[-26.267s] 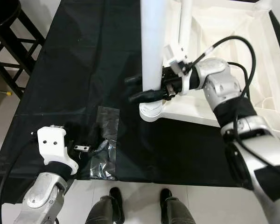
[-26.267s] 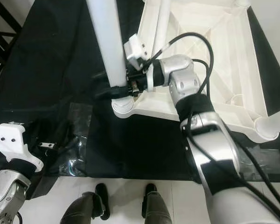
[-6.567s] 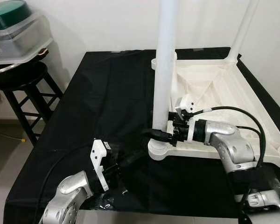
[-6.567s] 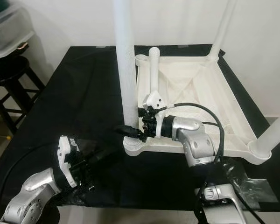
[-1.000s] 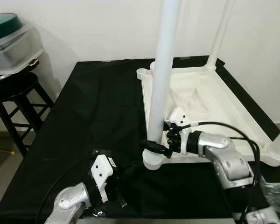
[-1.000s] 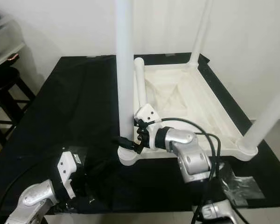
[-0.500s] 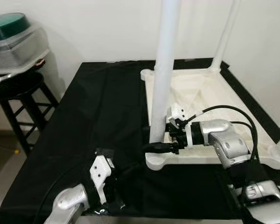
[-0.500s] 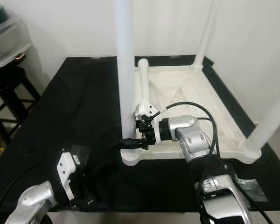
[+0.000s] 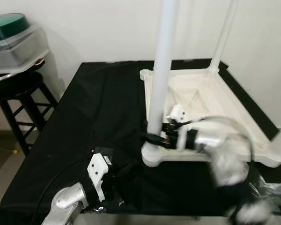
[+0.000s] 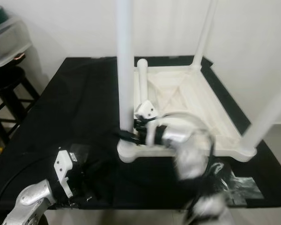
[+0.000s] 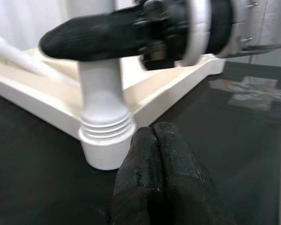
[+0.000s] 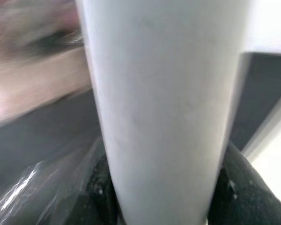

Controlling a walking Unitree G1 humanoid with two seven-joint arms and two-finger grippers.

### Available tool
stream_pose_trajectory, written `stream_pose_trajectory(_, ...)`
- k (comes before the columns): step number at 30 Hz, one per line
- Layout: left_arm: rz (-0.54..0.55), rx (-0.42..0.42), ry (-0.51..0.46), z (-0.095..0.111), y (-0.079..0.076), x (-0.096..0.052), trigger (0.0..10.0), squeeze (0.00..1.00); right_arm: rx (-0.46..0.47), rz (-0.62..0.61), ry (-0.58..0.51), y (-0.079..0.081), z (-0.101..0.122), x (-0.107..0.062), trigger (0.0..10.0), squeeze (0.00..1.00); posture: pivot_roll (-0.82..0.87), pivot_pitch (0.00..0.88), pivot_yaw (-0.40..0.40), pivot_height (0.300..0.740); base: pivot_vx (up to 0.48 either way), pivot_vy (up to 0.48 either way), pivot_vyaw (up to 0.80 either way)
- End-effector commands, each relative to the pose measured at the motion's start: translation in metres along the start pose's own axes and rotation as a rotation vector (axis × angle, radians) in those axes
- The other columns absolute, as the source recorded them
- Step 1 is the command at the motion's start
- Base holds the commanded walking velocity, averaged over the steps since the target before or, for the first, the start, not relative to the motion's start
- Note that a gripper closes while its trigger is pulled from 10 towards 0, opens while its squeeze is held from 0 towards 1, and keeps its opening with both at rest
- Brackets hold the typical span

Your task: Building children table

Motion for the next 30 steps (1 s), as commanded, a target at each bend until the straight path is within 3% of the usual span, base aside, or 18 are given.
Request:
stream_pose_trajectory(1,0.012,-0.018,0.006,-0.001,0.002,-0.007,10.0,0.00,0.023,-0.240,0.178,-0.012,-0.047,-0.029,0.0,0.00,-0.03,0.112,0.054,0.740,0.000,0.000,0.00)
stream_pose_trajectory(3,0.009,-0.025,0.003,-0.001,0.003,-0.006,10.0,0.00,0.024,-0.186,0.177,-0.009,-0.044,-0.027,0.0,0.00,-0.04,0.108,0.056,0.740,0.000,0.000,0.00)
stream_pose_trajectory(8,-0.012,-0.043,-0.001,-0.001,0.001,-0.003,10.0,0.00,-0.031,-0.196,0.181,-0.024,-0.038,-0.023,0.0,0.00,-0.02,0.111,0.043,0.740,0.000,0.000,0.00)
stream_pose_trajectory(9,-0.016,-0.045,-0.001,-0.001,0.001,-0.002,10.0,0.00,-0.039,-0.183,0.181,-0.026,-0.034,-0.020,10.0,0.00,-0.03,0.112,0.038,0.740,0.000,0.000,0.00)
stream_pose_trajectory(12,-0.018,-0.046,-0.001,-0.001,0.000,-0.002,10.0,0.00,-0.039,-0.173,0.180,-0.026,-0.032,-0.017,10.0,0.00,-0.03,0.112,0.038,0.740,0.000,0.000,0.00)
stream_pose_trajectory(13,-0.014,-0.055,-0.002,0.000,0.000,-0.002,10.0,0.00,-0.027,-0.081,0.160,-0.022,-0.018,-0.011,10.0,1.00,-0.03,0.112,0.036,0.740,0.000,0.000,0.00)
stream_pose_trajectory(14,-0.014,-0.055,-0.002,0.000,0.000,-0.002,10.0,0.00,-0.027,-0.081,0.160,-0.022,-0.018,-0.011,10.0,1.00,-0.03,0.112,0.036,0.740,0.000,0.000,0.00)
stream_pose_trajectory(15,-0.017,-0.062,-0.001,-0.001,-0.001,-0.001,10.0,0.00,-0.036,0.042,0.155,-0.015,-0.009,-0.007,10.0,1.00,-0.02,0.111,0.036,0.740,0.000,0.000,0.00)
stream_pose_trajectory(16,-0.017,-0.062,-0.001,-0.001,-0.001,-0.001,10.0,0.00,-0.036,0.042,0.155,-0.015,-0.009,-0.007,10.0,1.00,-0.02,0.111,0.036,0.740,0.000,0.000,0.00)
stream_pose_trajectory(17,-0.022,-0.067,0.000,-0.001,-0.001,-0.001,10.0,0.00,-0.079,0.150,0.136,-0.009,0.002,-0.004,10.0,1.00,-0.02,0.110,0.036,0.740,0.000,0.000,0.00)
stream_pose_trajectory(18,-0.022,-0.067,0.000,-0.001,-0.001,-0.001,10.0,0.00,-0.079,0.150,0.136,-0.009,0.002,-0.004,10.0,1.00,-0.02,0.110,0.036,0.740,0.000,0.000,0.00)
stream_pose_trajectory(19,-0.027,-0.069,0.003,-0.001,-0.001,-0.001,10.0,0.00,-0.114,0.234,0.123,-0.005,0.011,-0.003,10.0,1.00,-0.02,0.107,0.037,0.740,0.000,0.000,0.00)
stream_pose_trajectory(20,-0.030,-0.070,0.004,-0.001,-0.002,-0.001,10.0,0.00,-0.153,0.323,0.111,-0.002,0.018,-0.003,10.0,0.80,-0.02,0.103,0.038,0.740,0.000,0.000,0.00)
stream_pose_trajectory(21,-0.030,-0.070,0.004,-0.001,-0.002,-0.001,10.0,0.00,-0.153,0.323,0.111,-0.002,0.018,-0.003,10.0,0.80,-0.02,0.103,0.038,0.740,0.000,0.000,0.00)
stream_pose_trajectory(22,-0.033,-0.072,0.005,-0.002,-0.002,0.000,10.0,0.00,-0.185,0.410,0.116,0.000,0.023,-0.004,10.0,0.00,-0.02,0.102,0.038,0.740,0.000,0.000,0.00)
stream_pose_trajectory(23,-0.034,-0.072,0.007,-0.002,-0.002,0.000,10.0,0.00,-0.206,0.495,0.133,0.000,0.027,-0.005,10.0,0.00,-0.01,0.097,0.041,0.740,0.000,0.000,0.00)
stream_pose_trajectory(26,-0.034,-0.072,0.007,-0.002,-0.002,0.000,10.0,0.00,-0.206,0.495,0.133,0.000,0.027,-0.005,10.0,0.00,-0.01,0.097,0.041,0.740,0.000,0.000,0.00)
stream_pose_trajectory(30,-0.035,-0.073,0.009,-0.002,-0.002,0.000,10.0,0.00,-0.200,0.626,0.177,-0.003,0.030,-0.005,10.0,0.00,0.01,0.094,0.036,0.740,0.000,0.000,0.00)
Point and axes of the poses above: a point about 5 cm out from each wrist's last joint towards the gripper, its own x axis pointing out of the wrist towards the gripper, its own z axis along the axis of the wrist's last joint, y = z × x, the point moved 1 cm from there along x, pointing out of the wrist towards the gripper, and after that the axes turned 10 degrees about x, right-handed, at the moved point
